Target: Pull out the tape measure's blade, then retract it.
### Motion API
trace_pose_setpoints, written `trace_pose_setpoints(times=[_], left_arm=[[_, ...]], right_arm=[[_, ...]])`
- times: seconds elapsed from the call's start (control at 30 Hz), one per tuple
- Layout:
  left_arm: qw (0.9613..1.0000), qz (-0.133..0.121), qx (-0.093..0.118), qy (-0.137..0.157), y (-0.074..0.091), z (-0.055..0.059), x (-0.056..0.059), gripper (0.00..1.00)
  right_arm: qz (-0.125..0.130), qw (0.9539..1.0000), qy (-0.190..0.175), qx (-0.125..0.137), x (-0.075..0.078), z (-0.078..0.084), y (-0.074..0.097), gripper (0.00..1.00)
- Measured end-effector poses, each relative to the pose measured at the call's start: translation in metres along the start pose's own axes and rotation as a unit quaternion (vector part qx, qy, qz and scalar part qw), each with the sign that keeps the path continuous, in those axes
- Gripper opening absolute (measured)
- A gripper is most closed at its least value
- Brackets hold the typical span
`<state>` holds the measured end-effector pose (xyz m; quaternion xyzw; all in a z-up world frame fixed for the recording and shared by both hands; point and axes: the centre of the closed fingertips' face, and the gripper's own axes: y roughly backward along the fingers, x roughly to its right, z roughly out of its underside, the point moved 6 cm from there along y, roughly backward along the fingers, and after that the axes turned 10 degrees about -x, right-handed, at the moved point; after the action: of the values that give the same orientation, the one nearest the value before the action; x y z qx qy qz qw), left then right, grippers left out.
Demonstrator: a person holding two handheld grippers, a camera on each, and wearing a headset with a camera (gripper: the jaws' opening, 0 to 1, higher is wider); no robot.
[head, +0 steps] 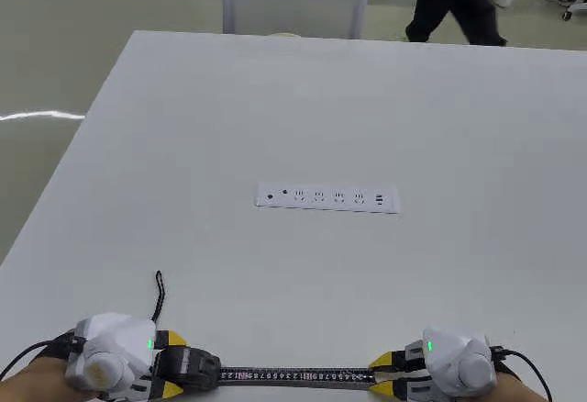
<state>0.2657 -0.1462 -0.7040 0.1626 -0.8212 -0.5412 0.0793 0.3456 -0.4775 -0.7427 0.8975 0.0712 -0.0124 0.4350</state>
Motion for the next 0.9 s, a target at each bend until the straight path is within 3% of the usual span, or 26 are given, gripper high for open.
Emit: trace_pose_setpoints(times=[0.63, 0.9], left_arm=[[0.9996, -0.009, -0.004, -0.025, 0.000, -0.002, 0.002, 0.32], [0.9994, -0.014, -0.006, -0.030, -0.001, -0.004, 0.002, 0.33]], right_arm=[[0.004, 0.9996, 0.006, -0.026, -0.009, -0.001, -0.001, 0.15], [0.024, 0.9996, 0.002, -0.017, -0.008, -0.009, 0.009, 0.21]])
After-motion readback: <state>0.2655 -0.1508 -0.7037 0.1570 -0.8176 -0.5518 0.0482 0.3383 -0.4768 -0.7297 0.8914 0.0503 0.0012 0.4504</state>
